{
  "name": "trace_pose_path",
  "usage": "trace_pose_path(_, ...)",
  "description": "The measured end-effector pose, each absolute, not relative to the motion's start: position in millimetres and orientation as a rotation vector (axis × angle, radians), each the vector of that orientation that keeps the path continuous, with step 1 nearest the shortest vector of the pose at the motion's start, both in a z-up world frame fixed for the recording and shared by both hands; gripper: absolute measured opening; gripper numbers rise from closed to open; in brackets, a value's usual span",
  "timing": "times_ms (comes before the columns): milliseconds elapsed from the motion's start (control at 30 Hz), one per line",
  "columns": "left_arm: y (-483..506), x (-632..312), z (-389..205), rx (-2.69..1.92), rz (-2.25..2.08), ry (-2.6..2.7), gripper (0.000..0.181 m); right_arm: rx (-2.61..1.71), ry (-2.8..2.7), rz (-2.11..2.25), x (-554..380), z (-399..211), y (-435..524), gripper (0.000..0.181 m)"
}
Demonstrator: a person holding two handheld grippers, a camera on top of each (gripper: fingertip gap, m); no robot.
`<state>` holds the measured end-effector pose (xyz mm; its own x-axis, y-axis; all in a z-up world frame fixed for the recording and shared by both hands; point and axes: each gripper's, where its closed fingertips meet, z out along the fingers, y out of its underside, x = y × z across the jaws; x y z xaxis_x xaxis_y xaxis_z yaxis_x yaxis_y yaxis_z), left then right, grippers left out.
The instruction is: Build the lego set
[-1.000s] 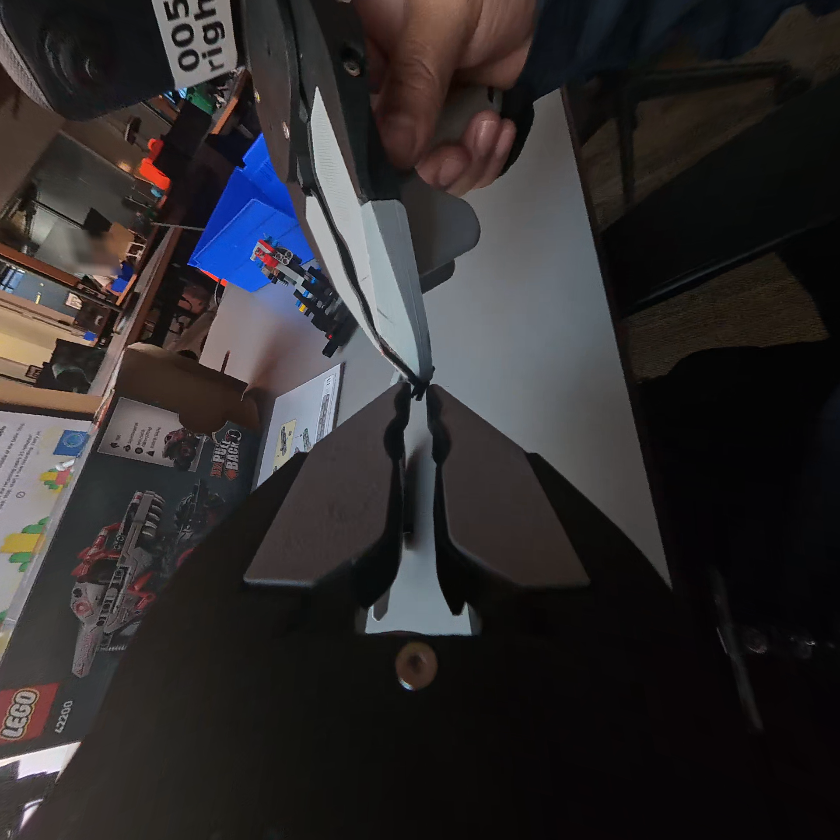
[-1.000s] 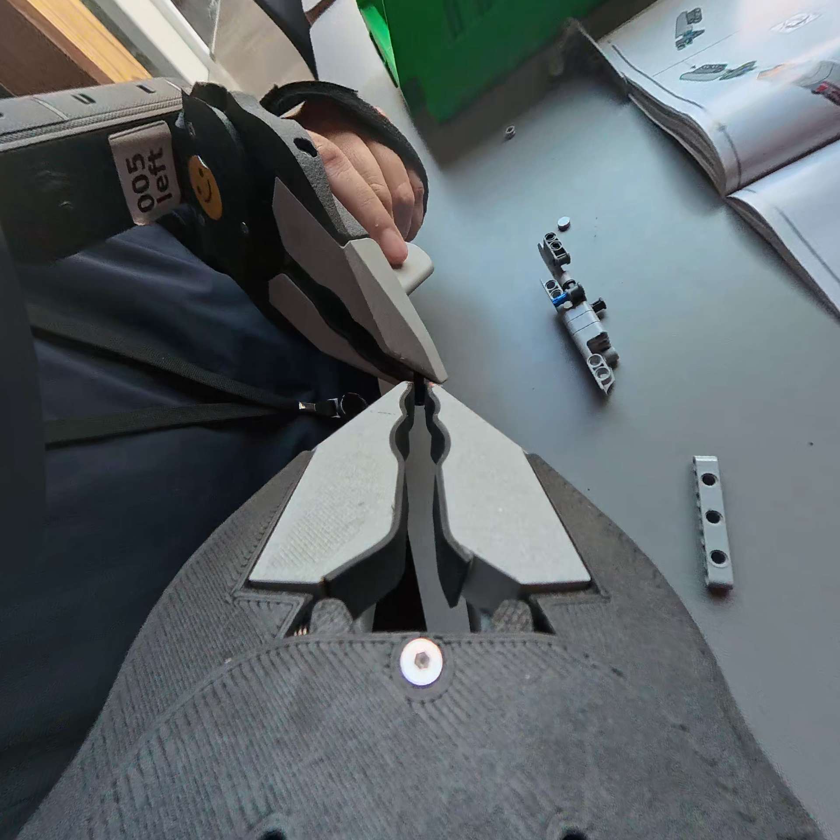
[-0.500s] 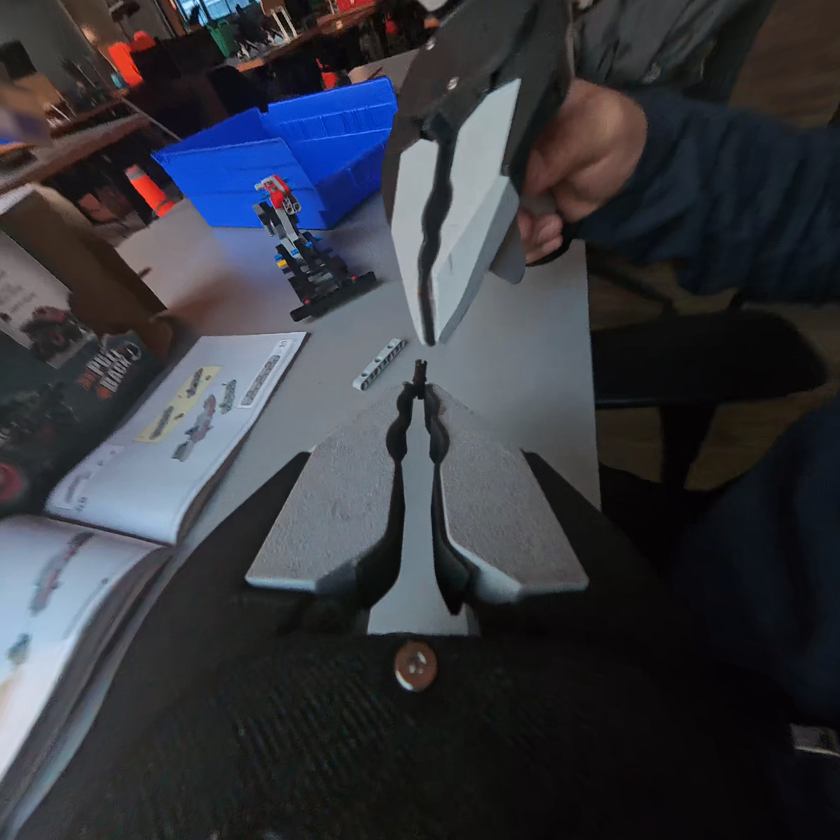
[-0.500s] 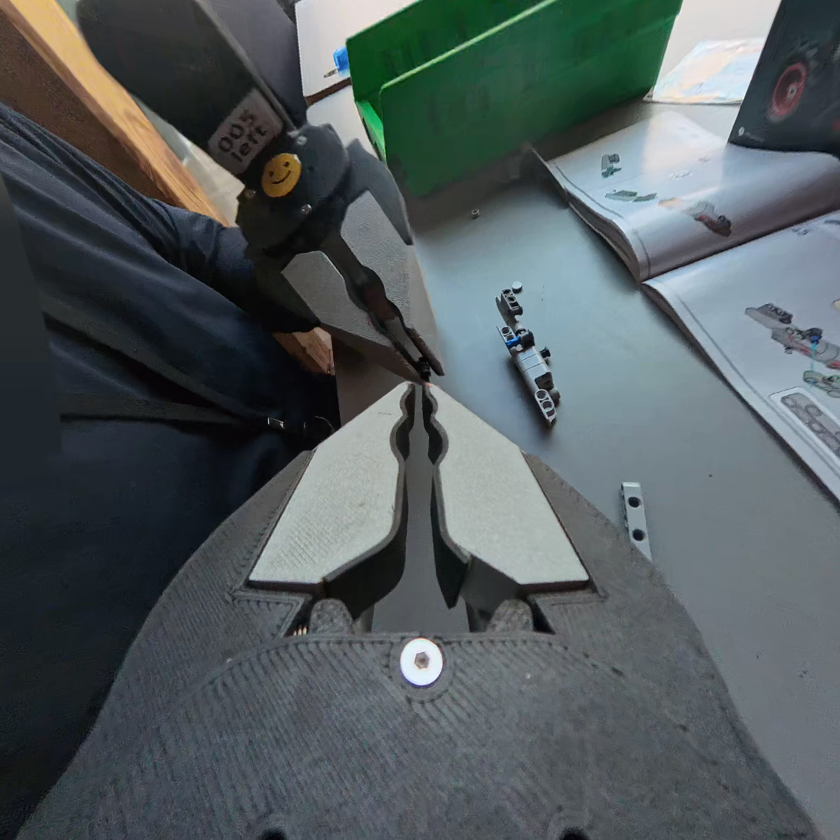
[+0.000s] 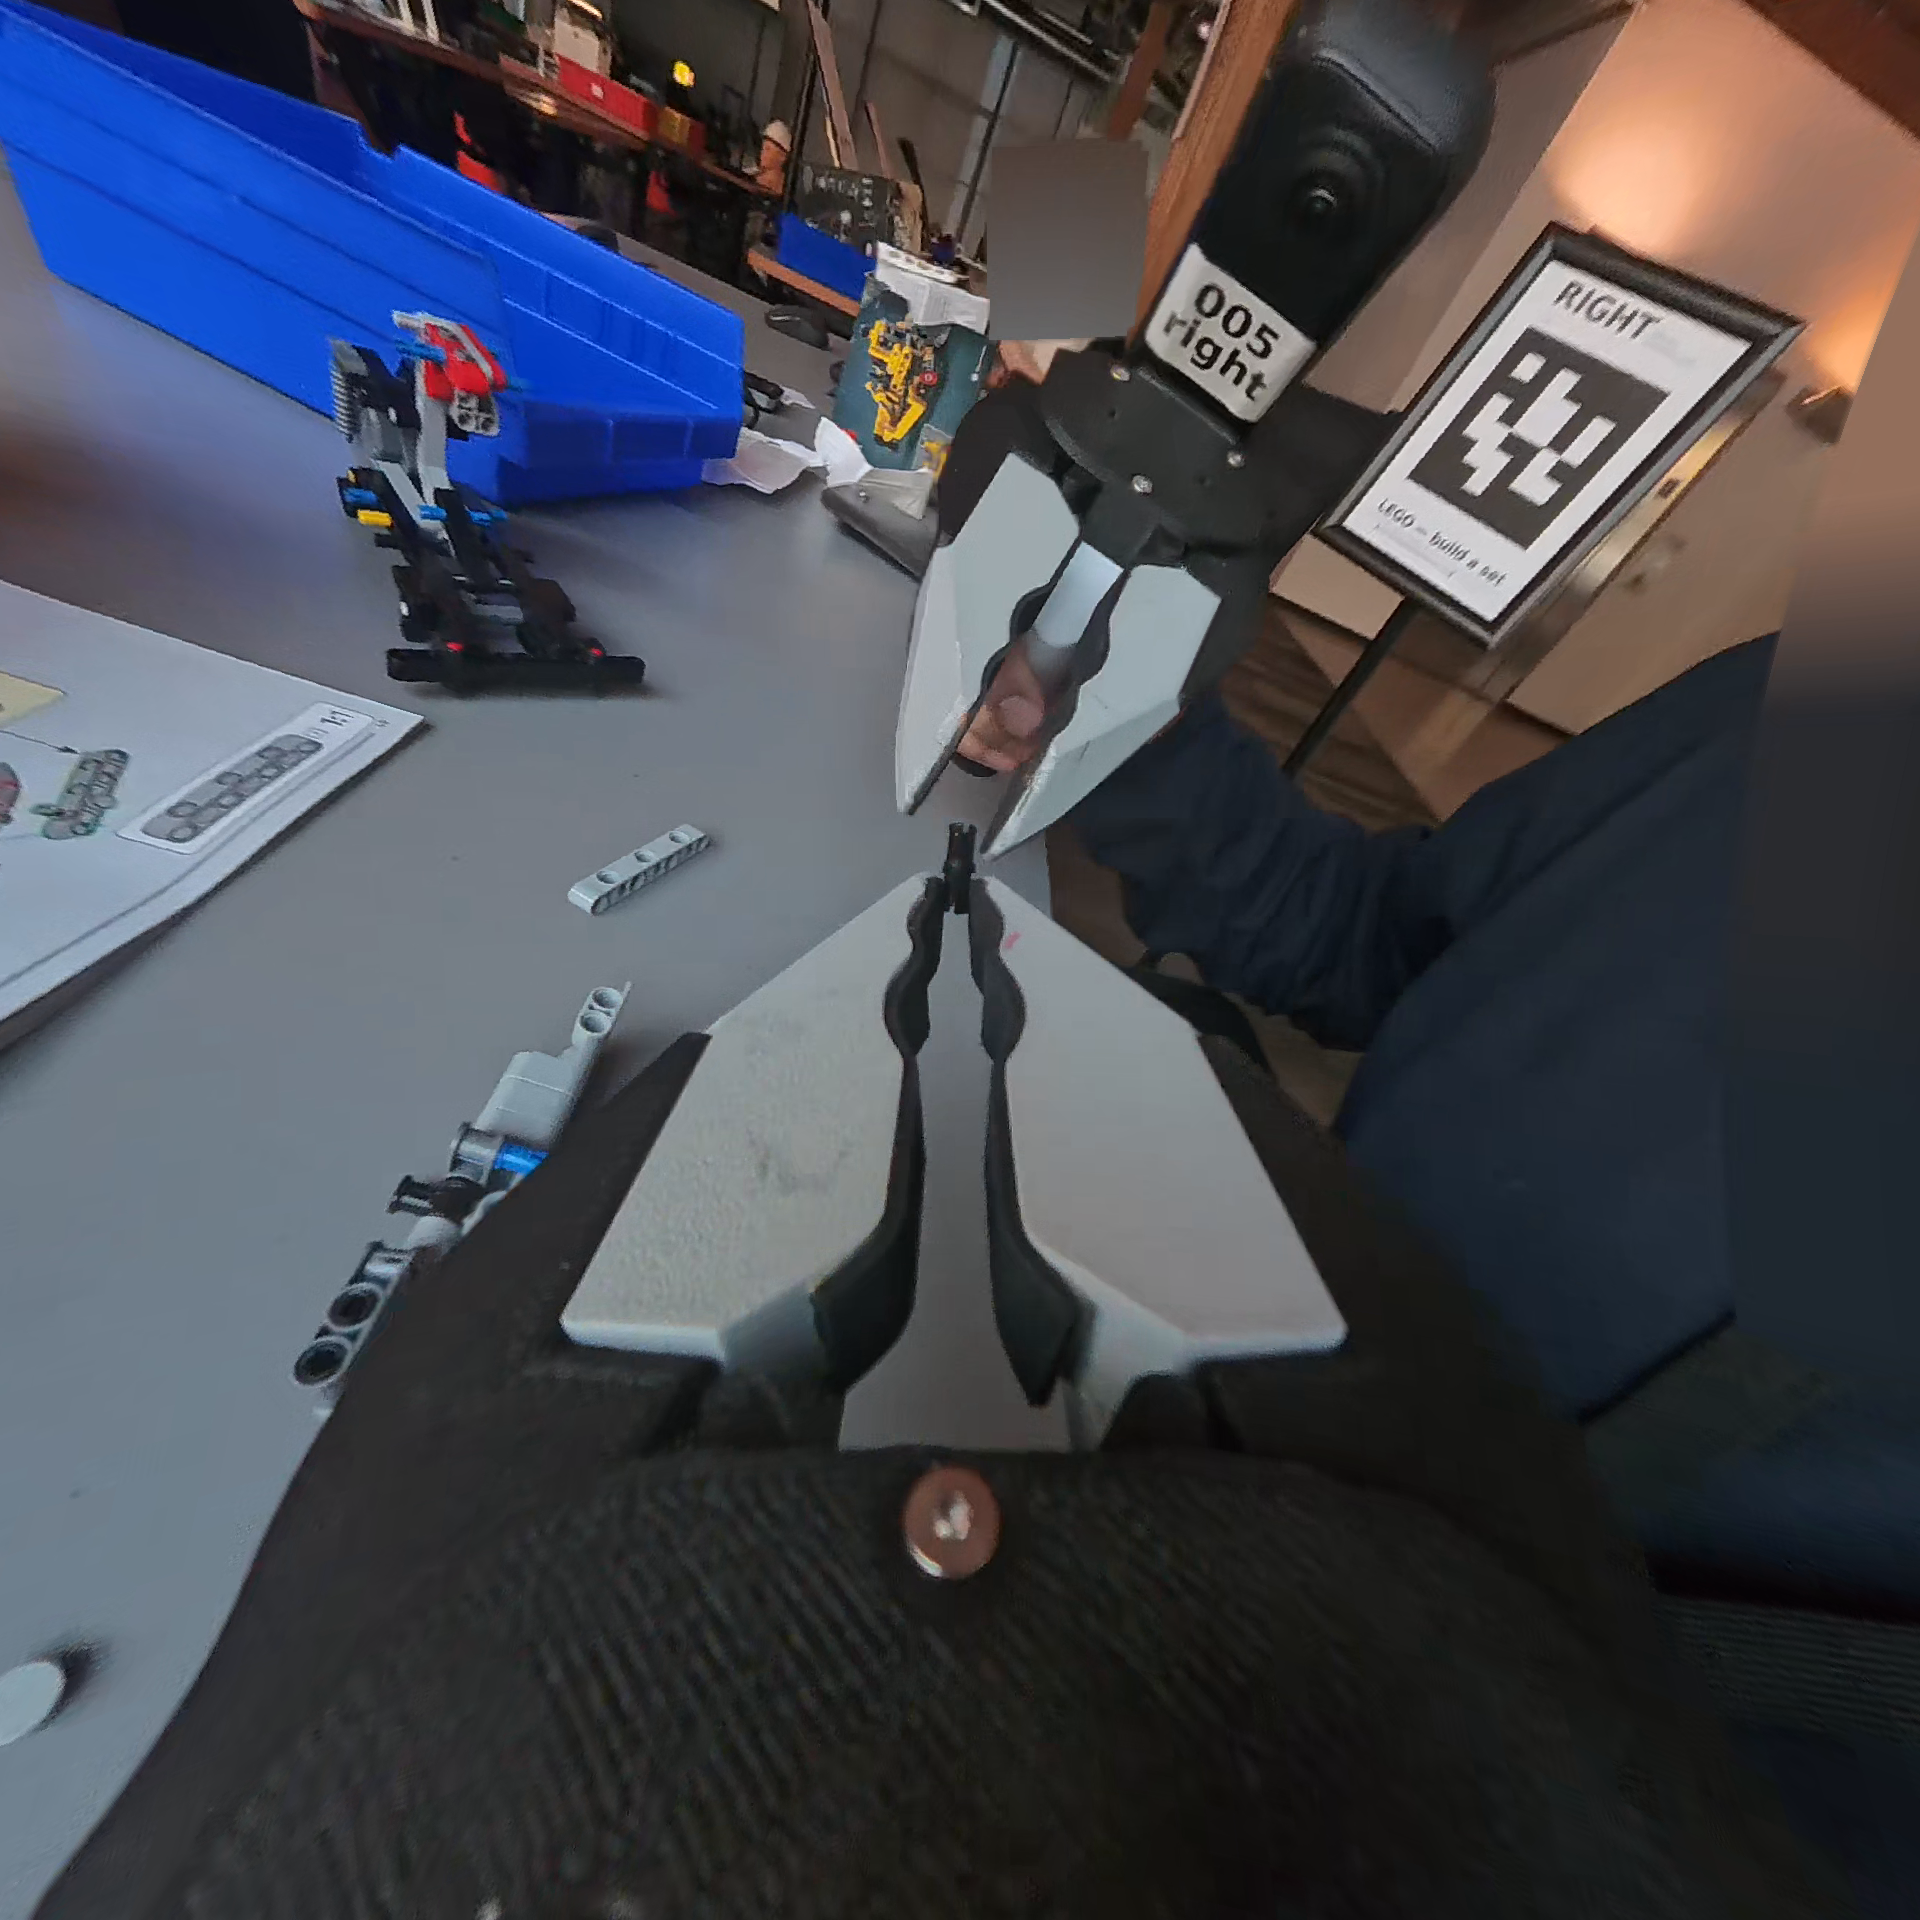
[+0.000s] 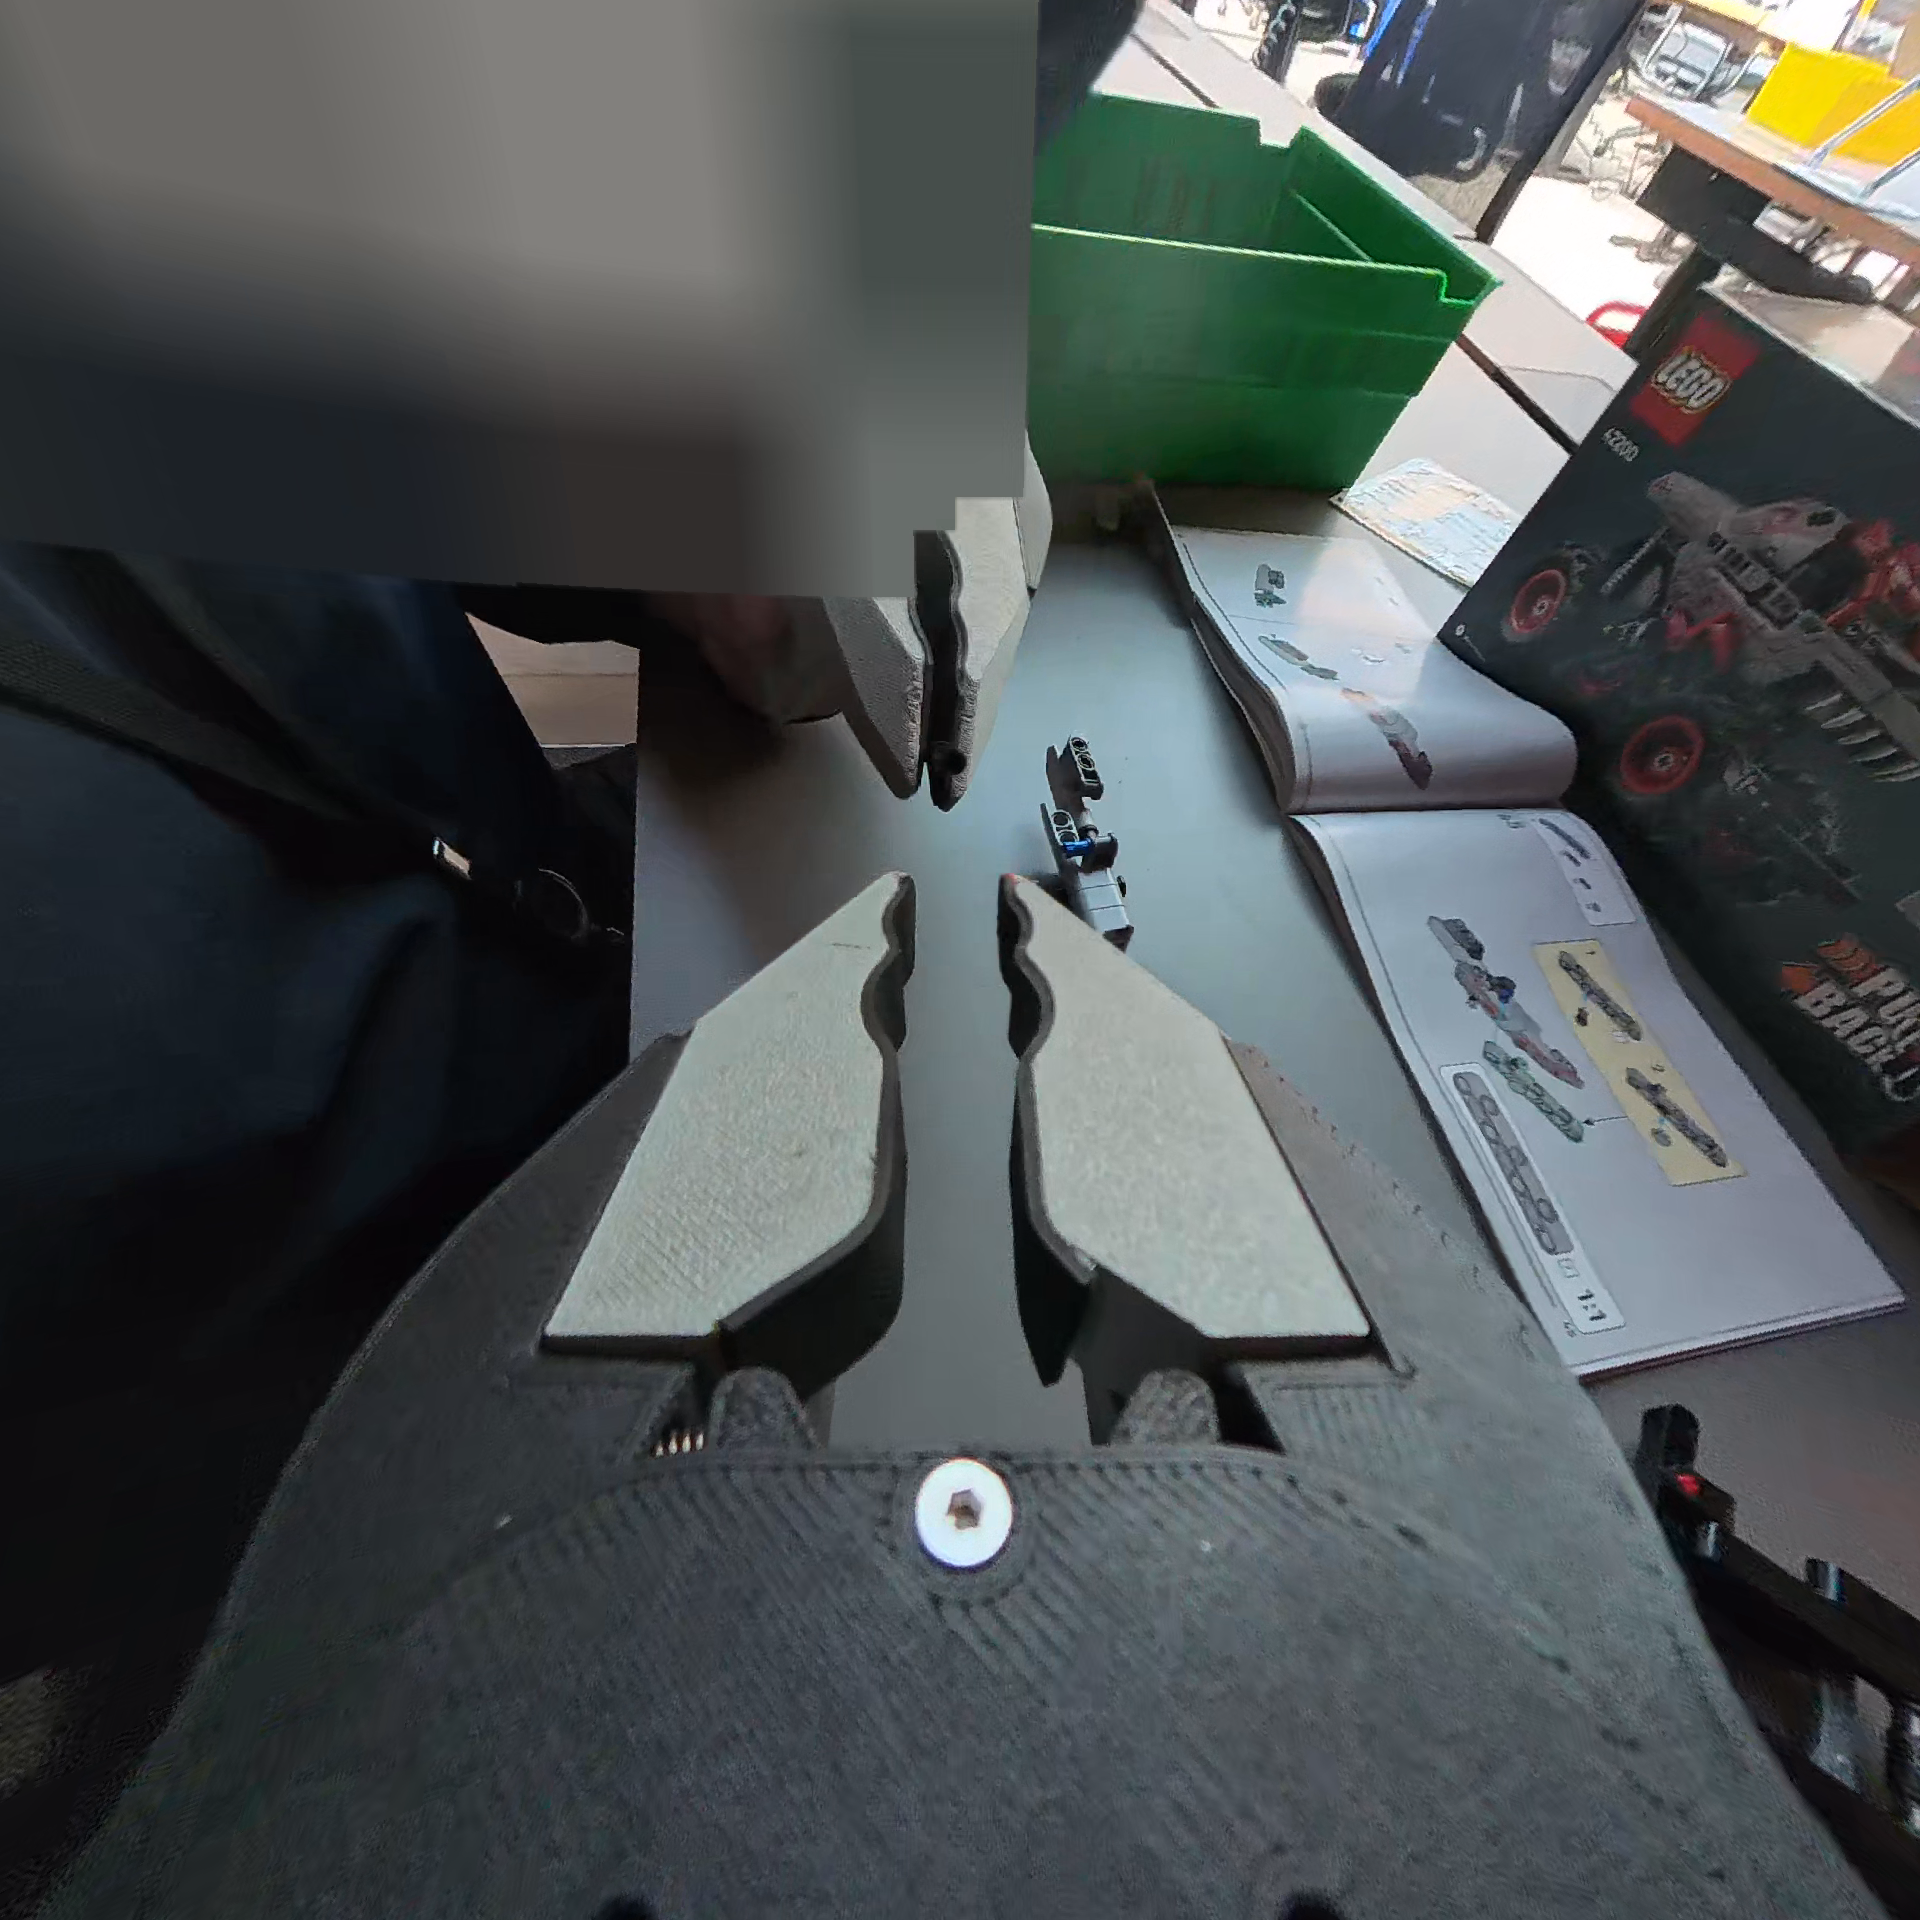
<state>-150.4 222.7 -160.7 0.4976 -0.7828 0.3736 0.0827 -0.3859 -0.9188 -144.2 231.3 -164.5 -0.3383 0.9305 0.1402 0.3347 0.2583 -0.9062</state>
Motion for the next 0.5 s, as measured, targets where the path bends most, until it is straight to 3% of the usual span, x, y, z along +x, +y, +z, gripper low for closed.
trace_pose_path(500, 201, -136, -176, -1.805, -1.35, 0.671, 0.001, -0.96, -1.942, 0.985, -150, -168, 202, 0.008)
